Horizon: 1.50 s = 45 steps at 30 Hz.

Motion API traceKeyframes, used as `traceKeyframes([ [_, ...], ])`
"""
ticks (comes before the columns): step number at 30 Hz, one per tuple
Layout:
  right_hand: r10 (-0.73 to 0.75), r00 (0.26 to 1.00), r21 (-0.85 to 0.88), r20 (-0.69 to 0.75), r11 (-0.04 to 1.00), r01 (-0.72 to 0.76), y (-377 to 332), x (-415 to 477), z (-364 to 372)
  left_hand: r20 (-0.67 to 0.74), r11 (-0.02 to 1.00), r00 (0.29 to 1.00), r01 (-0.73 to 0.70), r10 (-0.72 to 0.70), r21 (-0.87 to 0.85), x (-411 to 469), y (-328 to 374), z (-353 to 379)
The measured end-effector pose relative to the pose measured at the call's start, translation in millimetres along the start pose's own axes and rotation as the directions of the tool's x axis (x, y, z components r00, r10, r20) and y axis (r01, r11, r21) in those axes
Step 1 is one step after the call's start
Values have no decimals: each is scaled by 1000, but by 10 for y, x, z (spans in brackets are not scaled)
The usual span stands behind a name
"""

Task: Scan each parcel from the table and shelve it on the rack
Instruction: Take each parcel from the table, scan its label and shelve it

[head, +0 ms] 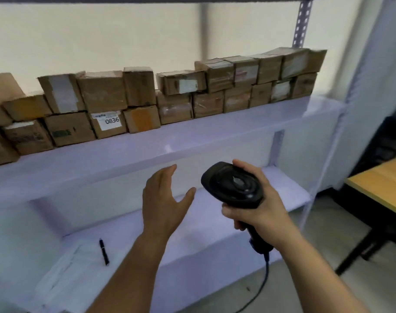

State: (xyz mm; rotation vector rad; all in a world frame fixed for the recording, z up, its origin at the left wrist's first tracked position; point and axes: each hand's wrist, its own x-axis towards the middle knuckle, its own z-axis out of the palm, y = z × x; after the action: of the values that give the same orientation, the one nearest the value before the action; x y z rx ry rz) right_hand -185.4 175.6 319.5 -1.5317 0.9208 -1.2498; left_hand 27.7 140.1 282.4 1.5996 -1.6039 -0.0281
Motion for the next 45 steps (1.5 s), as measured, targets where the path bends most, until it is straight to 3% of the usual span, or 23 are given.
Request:
traceKeyframes([
  [9, 20, 967, -45, -252, 998, -32, 42, -623, -1383, 179, 973, 964, -167, 195, -160, -179, 1296, 1213],
  [16, -2, 893, -89, -449, 995, -42, 175, -905, -2223, 276, 917, 886, -305, 372, -256, -151, 2088, 2004],
  [23, -1, 801, -148, -599, 983, -110, 217, -1008, -3087, 320, 834, 803, -353, 503, -425, -76, 2948, 2921],
  [35, 21, 577, -185, -816, 937, -297, 185, -1073, -4416, 388, 682, 607, -379, 694, -626, 44, 4337, 4268],
  [45, 12, 364, -126, -931, 927, -352, 152, -1779, -5069, 408, 573, 436, -370, 802, -731, -621, 5268, 4870],
])
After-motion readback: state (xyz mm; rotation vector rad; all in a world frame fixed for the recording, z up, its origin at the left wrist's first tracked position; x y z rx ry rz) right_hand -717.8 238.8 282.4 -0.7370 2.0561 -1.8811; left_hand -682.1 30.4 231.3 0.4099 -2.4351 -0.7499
